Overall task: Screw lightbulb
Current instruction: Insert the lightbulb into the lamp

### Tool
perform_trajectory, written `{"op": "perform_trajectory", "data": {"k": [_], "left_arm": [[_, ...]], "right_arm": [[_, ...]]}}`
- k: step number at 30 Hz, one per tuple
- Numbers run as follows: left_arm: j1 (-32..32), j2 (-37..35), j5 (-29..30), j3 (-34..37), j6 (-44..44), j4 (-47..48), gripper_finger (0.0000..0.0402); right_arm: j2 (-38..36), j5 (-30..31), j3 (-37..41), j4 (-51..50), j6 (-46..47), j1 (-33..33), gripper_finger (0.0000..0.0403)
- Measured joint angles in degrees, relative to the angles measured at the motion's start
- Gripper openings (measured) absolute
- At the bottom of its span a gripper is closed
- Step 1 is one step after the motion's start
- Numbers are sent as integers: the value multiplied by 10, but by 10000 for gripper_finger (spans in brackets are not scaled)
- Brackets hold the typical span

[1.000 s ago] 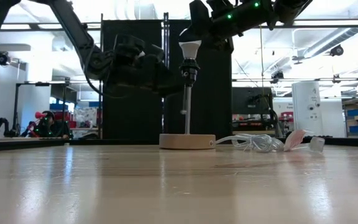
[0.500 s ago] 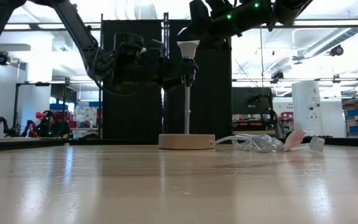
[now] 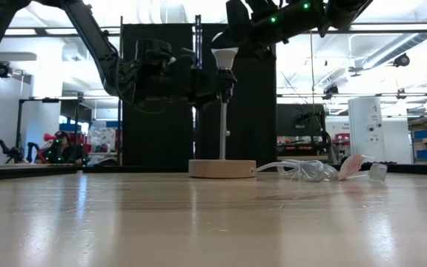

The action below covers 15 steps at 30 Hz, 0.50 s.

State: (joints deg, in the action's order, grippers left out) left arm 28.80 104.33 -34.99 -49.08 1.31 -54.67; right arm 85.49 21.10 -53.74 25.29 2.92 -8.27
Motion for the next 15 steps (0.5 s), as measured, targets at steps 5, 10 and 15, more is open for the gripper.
{"op": "perform_trajectory", "data": {"k": [5, 10, 15], "left_arm": [[0, 0, 16, -3, 14, -8, 167], [-2, -1, 55, -5, 18, -19, 167], [-8, -6, 86, -5, 23, -29, 166]], "right_arm": [[0, 24, 0, 5, -2, 0, 244], [0, 33, 0, 12, -5, -1, 243], [0, 45, 0, 35, -17, -1, 245]]}}
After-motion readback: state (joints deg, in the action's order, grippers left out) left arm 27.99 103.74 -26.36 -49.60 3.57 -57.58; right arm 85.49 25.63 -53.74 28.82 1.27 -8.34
